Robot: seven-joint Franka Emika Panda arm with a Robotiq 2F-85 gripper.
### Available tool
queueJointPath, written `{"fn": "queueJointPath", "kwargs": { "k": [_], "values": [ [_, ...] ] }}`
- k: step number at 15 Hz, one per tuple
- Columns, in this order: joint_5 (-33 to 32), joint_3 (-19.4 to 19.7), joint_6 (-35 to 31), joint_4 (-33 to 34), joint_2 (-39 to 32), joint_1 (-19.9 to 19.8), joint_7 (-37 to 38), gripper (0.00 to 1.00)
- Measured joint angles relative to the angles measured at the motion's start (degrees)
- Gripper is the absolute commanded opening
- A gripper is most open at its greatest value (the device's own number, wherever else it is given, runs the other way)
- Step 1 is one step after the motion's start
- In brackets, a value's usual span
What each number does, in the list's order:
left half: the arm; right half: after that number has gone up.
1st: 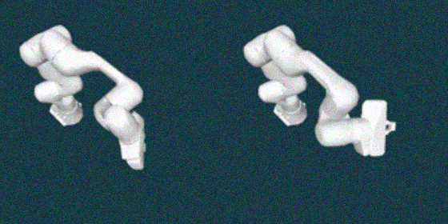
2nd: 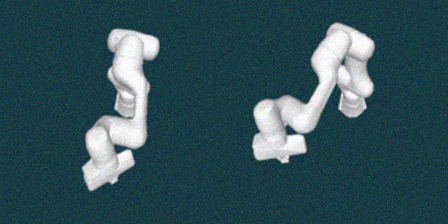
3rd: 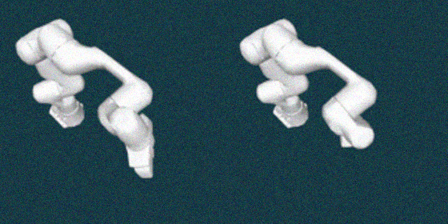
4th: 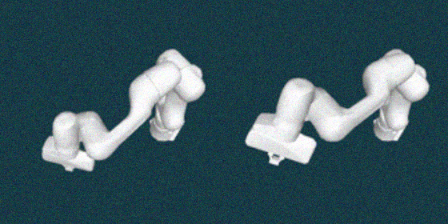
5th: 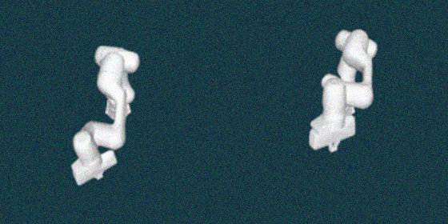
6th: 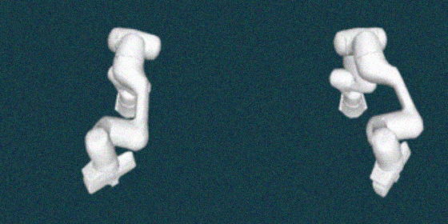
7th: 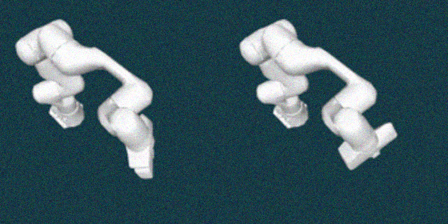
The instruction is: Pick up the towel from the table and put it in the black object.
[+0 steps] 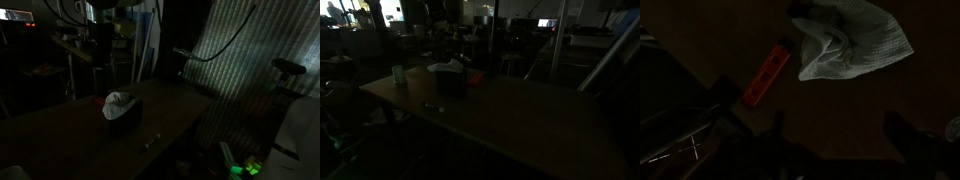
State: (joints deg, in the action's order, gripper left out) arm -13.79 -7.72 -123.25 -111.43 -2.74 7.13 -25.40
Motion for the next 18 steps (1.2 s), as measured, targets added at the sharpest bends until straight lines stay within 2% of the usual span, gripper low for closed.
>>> {"fn": "queueJointPath", "kwargs": {
  "k": [7, 18],
  "values": [
    [-0.51, 0.63, 0.12, 6.73, -10.62, -0.96, -5.66, 1.00],
    [-0.43, 0.76, 0.22, 9.10, -21.03, -2.87, -7.92, 1.00]
  ]
}}
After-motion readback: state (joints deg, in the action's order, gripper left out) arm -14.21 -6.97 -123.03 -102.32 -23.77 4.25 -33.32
